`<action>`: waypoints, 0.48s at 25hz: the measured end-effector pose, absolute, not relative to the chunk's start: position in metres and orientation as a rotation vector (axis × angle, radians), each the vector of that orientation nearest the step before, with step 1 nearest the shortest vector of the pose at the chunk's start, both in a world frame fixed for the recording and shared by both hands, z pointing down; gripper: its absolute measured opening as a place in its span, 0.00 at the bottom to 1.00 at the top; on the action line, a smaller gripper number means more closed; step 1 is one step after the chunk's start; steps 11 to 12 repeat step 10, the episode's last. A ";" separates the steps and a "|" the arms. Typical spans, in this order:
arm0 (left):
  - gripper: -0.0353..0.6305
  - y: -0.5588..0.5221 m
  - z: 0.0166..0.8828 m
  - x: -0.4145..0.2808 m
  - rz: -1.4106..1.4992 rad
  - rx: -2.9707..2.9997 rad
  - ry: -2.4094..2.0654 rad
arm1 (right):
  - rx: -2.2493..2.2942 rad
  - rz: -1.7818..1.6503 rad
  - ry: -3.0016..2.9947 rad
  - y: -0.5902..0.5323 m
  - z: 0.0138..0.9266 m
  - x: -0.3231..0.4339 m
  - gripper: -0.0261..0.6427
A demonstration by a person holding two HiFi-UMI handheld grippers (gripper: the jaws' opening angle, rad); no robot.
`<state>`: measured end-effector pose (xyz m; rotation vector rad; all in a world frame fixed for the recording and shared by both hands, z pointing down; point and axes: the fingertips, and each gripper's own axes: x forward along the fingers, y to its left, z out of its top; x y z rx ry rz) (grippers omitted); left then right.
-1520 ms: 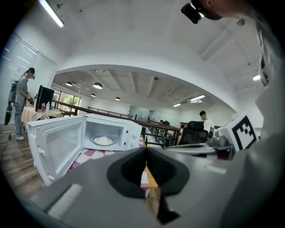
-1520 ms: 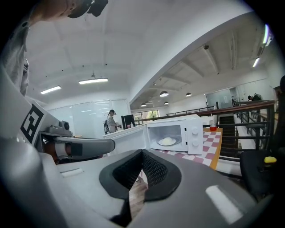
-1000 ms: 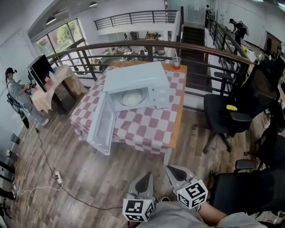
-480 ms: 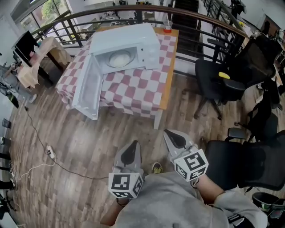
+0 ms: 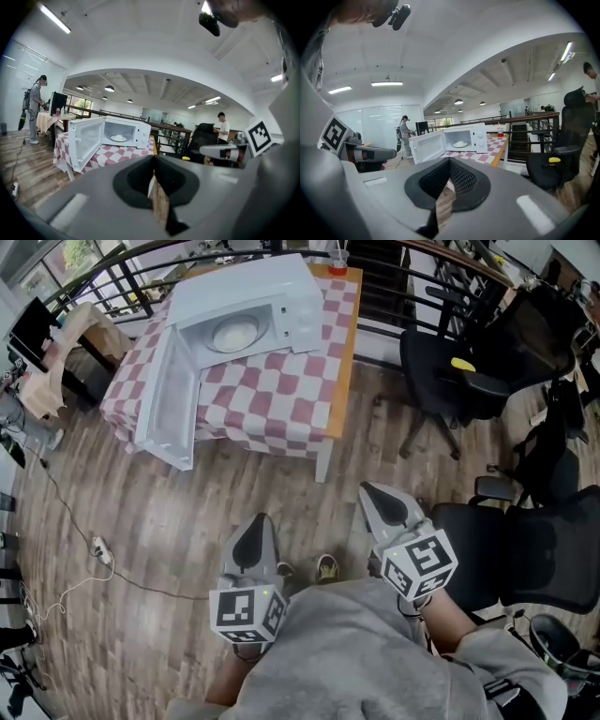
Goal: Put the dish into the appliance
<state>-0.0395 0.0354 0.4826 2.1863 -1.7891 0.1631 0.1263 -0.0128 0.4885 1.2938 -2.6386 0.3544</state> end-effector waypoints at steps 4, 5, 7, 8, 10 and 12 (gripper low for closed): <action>0.07 0.033 0.482 -0.036 0.168 2.193 -1.784 | 1.291 0.365 -2.640 -0.014 0.489 0.125 0.04; 0.07 0.033 0.482 -0.035 0.171 2.194 -1.785 | 1.288 0.365 -2.642 -0.014 0.489 0.125 0.04; 0.07 0.032 0.481 -0.035 0.171 2.194 -1.785 | 1.284 0.364 -2.647 -0.016 0.488 0.123 0.04; 0.07 0.031 0.481 -0.034 0.169 2.193 -1.786 | 1.281 0.363 -2.650 -0.017 0.487 0.123 0.04; 0.07 0.030 0.481 -0.033 0.166 2.190 -1.788 | 1.273 0.360 -2.657 -0.019 0.486 0.122 0.04; 0.07 0.030 0.481 -0.033 0.166 2.190 -1.788 | 1.273 0.360 -2.657 -0.019 0.486 0.122 0.04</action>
